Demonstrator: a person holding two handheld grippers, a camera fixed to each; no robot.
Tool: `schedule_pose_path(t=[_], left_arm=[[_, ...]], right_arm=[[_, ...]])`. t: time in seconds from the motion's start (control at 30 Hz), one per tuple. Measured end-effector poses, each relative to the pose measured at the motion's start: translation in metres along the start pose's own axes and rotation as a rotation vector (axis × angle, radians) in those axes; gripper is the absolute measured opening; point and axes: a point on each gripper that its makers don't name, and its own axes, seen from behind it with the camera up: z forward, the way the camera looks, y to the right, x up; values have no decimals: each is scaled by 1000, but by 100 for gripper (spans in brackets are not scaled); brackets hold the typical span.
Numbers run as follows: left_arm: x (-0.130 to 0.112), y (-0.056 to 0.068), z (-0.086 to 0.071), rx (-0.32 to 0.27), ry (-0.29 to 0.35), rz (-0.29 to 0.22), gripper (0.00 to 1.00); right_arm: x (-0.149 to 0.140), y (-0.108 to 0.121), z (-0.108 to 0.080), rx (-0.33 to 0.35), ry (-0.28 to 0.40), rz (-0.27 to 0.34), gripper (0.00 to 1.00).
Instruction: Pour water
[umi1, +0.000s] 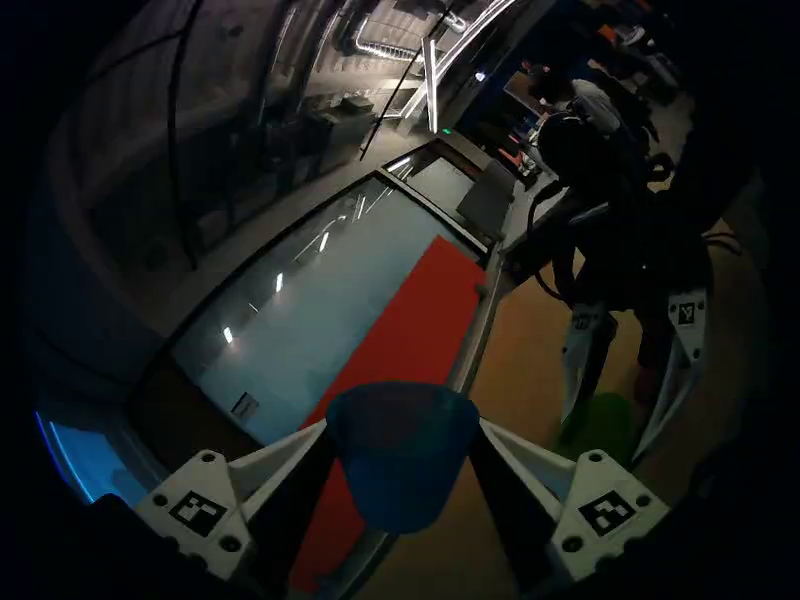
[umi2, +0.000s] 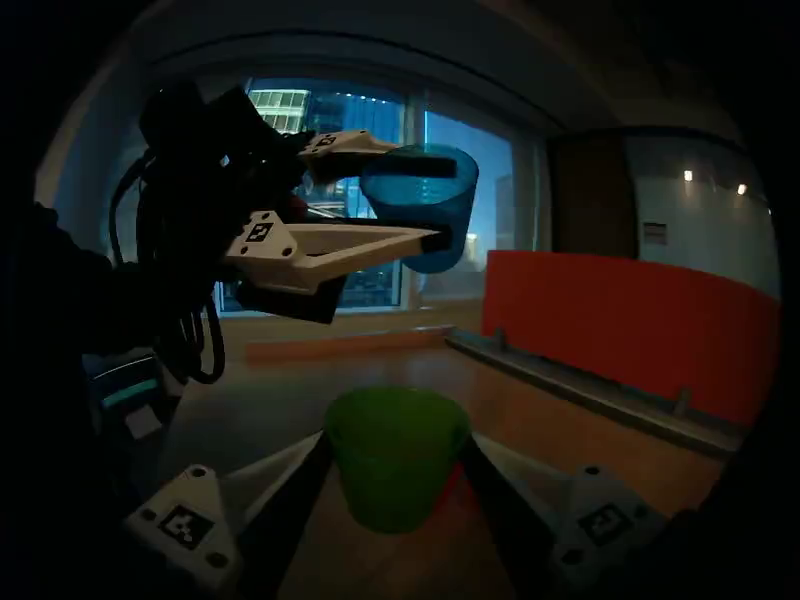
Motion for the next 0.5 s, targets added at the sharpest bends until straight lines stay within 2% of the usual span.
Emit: schedule_pose_path(t=[0.5], left_arm=[[7,0,4,3,0,89,86]], right_arm=[[0,-1,-1,1,0,-2,90]])
